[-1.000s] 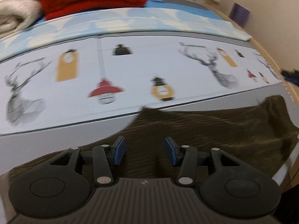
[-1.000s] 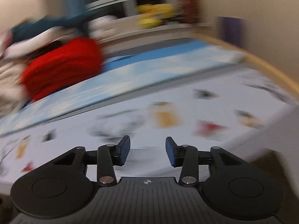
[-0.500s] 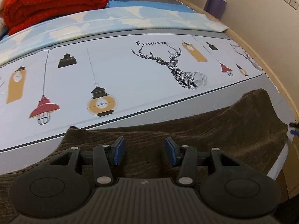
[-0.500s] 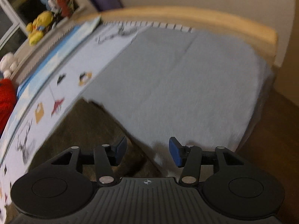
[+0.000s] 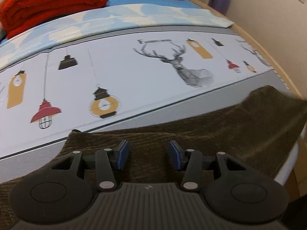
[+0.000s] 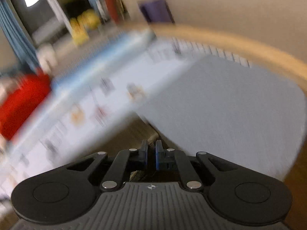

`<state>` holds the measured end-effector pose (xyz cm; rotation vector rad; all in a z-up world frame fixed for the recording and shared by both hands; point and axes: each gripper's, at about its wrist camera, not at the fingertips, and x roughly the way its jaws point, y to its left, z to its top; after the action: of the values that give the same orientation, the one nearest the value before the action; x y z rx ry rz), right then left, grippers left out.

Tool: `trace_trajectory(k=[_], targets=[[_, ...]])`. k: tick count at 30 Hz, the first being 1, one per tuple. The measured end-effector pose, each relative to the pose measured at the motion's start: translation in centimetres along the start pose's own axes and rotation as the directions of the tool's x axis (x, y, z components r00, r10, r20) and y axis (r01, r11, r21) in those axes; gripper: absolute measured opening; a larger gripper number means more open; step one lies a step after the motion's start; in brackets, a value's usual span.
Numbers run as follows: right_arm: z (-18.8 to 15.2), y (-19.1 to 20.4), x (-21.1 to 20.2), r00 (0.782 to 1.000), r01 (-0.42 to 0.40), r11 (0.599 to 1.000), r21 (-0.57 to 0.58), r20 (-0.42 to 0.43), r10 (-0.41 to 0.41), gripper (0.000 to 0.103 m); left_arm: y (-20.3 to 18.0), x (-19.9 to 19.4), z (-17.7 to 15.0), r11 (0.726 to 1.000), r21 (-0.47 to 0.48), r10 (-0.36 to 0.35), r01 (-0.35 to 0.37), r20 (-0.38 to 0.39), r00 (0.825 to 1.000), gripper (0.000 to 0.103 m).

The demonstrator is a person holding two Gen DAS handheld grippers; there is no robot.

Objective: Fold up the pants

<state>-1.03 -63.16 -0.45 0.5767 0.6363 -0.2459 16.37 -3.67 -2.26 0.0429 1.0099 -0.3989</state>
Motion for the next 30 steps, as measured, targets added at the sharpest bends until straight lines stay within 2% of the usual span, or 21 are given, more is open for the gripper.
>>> trace_trajectory(k=[2, 3, 5, 6, 7, 8, 9, 10, 11, 12, 13, 14, 16, 17, 18, 20, 23, 30], targets=[[0.5, 0.2, -2.7, 0.997, -0.012, 1.000, 0.029, 0.082, 0.010, 0.006, -0.4, -0.6, -0.4, 0.999, 0.030, -0.034, 0.034, -0.002, 0.999, 0.052], [0.4, 0.1, -3.5, 0.995, 0.014, 0.999, 0.040, 0.097, -0.018, 0.006, -0.7, -0.8, -0.8, 0.997, 0.050, -0.056, 0.056, -0.008, 0.998, 0.052], [0.1, -0.4, -3.3, 0.994, 0.093, 0.994, 0.055, 0.059, -0.096, 0.006, -1.2, -1.1, -1.5, 0.990, 0.085, -0.108, 0.110, -0.031, 0.994, 0.052], [-0.4, -0.6, -2.6, 0.989, 0.145, 0.989, 0.034, -0.001, -0.146, 0.007, -1.6, -1.2, -2.0, 0.984, 0.107, -0.135, 0.140, -0.049, 0.990, 0.052], [-1.1, -0.8, -1.4, 0.977, 0.197, 0.980, -0.009, -0.085, -0.197, 0.007, -2.0, -1.1, -2.5, 0.977, 0.134, -0.159, 0.168, -0.072, 0.985, 0.052], [-2.2, -1.1, 0.3, 0.947, 0.249, 0.966, -0.075, -0.189, -0.259, 0.009, -2.4, -1.1, -3.0, 0.969, 0.156, -0.178, 0.191, -0.093, 0.980, 0.052], [-3.1, -1.2, 1.6, 0.911, 0.294, 0.945, -0.145, -0.258, -0.323, 0.011, -2.8, -0.9, -3.6, 0.958, 0.180, -0.202, 0.223, -0.130, 0.971, 0.052], [-3.9, -1.2, 2.6, 0.879, 0.328, 0.920, -0.213, -0.288, -0.380, 0.014, -3.2, -0.7, -4.2, 0.948, 0.198, -0.219, 0.250, -0.164, 0.962, 0.052], [-4.3, -1.0, 3.0, 0.863, 0.348, 0.897, -0.273, -0.280, -0.420, 0.018, -3.6, -0.3, -4.9, 0.939, 0.217, -0.226, 0.268, -0.201, 0.953, 0.052], [-4.2, -0.7, 2.9, 0.861, 0.366, 0.884, -0.293, -0.253, -0.440, 0.025, -3.9, 0.1, -5.6, 0.933, 0.236, -0.214, 0.271, -0.241, 0.947, 0.052], [-3.8, -0.3, 2.6, 0.866, 0.387, 0.876, -0.287, -0.214, -0.452, 0.029, -3.9, 0.8, -6.5, 0.932, 0.254, -0.184, 0.259, -0.284, 0.941, 0.052], [-3.2, 0.3, 2.0, 0.880, 0.397, 0.880, -0.260, -0.163, -0.445, 0.031, -3.9, 1.5, -7.3, 0.932, 0.266, -0.152, 0.244, -0.323, 0.934, 0.051], [-2.1, 1.7, 1.3, 0.925, 0.347, 0.917, -0.197, -0.086, -0.369, 0.051, -3.7, 3.0, -9.7, 0.922, 0.327, -0.053, 0.209, -0.427, 0.903, 0.048], [-1.8, 2.6, 1.3, 0.942, 0.316, 0.931, -0.181, -0.058, -0.331, 0.053, -3.9, 2.7, -10.3, 0.900, 0.379, -0.043, 0.216, -0.416, 0.908, 0.049], [-1.6, 3.3, 1.7, 0.953, 0.289, 0.941, -0.175, -0.042, -0.300, 0.054, -3.9, 2.2, -10.5, 0.890, 0.395, -0.045, 0.226, -0.418, 0.907, 0.048], [-1.2, 4.6, 3.1, 0.968, 0.239, 0.956, -0.168, -0.035, -0.248, 0.054, -2.8, 1.9, -10.7, 0.905, 0.359, -0.050, 0.227, -0.440, 0.897, 0.048], [-0.5, 5.7, 6.1, 0.978, 0.201, 0.969, -0.146, -0.035, -0.208, 0.054, -1.8, 1.5, -11.2, 0.907, 0.351, -0.056, 0.233, -0.447, 0.893, 0.049], [0.2, 6.2, 12.6, 0.975, 0.206, 0.969, -0.135, -0.051, -0.214, 0.060, -1.4, 0.8, -11.7, 0.899, 0.359, -0.072, 0.252, -0.446, 0.892, 0.049]])
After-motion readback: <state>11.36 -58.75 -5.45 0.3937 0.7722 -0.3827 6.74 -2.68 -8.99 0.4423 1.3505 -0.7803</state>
